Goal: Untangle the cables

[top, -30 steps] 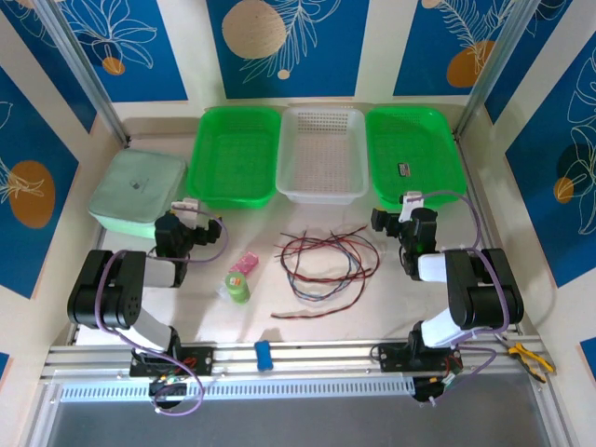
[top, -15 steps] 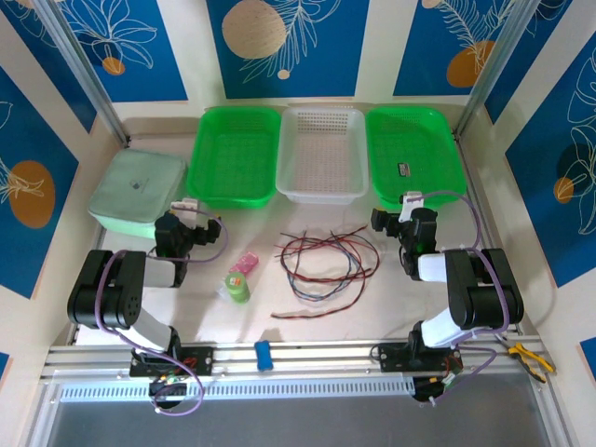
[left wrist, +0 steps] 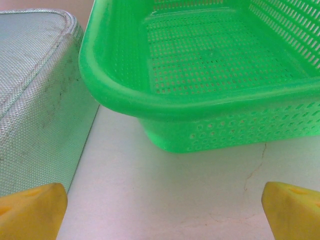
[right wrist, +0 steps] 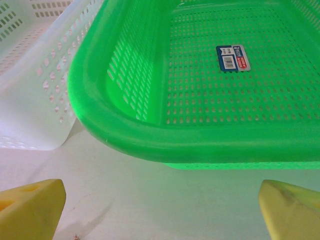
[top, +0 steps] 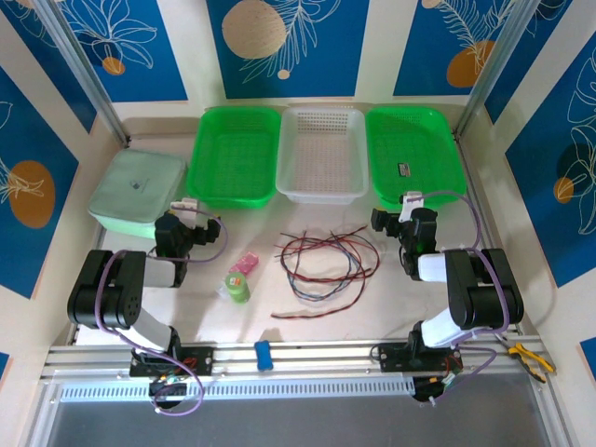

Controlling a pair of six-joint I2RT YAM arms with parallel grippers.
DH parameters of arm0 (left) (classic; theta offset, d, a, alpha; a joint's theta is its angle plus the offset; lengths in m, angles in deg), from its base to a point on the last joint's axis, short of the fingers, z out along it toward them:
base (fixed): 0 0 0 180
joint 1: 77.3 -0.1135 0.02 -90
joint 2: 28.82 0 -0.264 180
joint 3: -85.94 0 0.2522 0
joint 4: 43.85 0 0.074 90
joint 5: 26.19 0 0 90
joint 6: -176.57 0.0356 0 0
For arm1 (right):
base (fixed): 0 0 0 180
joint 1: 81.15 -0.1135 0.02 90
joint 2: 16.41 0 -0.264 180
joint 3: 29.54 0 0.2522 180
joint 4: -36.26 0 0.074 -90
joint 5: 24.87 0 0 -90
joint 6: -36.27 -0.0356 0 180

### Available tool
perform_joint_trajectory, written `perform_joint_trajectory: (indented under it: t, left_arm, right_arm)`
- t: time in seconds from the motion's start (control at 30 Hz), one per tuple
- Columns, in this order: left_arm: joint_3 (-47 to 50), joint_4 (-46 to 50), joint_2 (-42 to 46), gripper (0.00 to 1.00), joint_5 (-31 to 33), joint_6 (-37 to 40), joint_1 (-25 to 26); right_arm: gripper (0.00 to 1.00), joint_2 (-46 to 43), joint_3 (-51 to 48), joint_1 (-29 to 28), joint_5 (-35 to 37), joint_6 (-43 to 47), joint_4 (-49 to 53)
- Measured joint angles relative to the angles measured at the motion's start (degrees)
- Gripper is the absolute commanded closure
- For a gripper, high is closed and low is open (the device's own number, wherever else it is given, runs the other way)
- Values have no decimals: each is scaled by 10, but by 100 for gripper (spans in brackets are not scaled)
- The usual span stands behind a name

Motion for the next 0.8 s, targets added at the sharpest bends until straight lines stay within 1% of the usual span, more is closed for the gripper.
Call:
perform_joint_trajectory:
  t: [0.13,0.4,0.63,0.8]
  left_arm:
    - [-2,21,11,0,12,-2,0]
    - [-23,120,107,1,26,0,0]
    - [-61,264,187,1,58,1,0]
    - [-114,386,223,1,83,0,0]
  right_arm:
    - [1,0,0,0,-1,0,1]
    - [1,-2,30,0,-12,0,32]
    - [1,-47,45,0,4,0,101]
    - [1,-65,66,-8,16,-4,173]
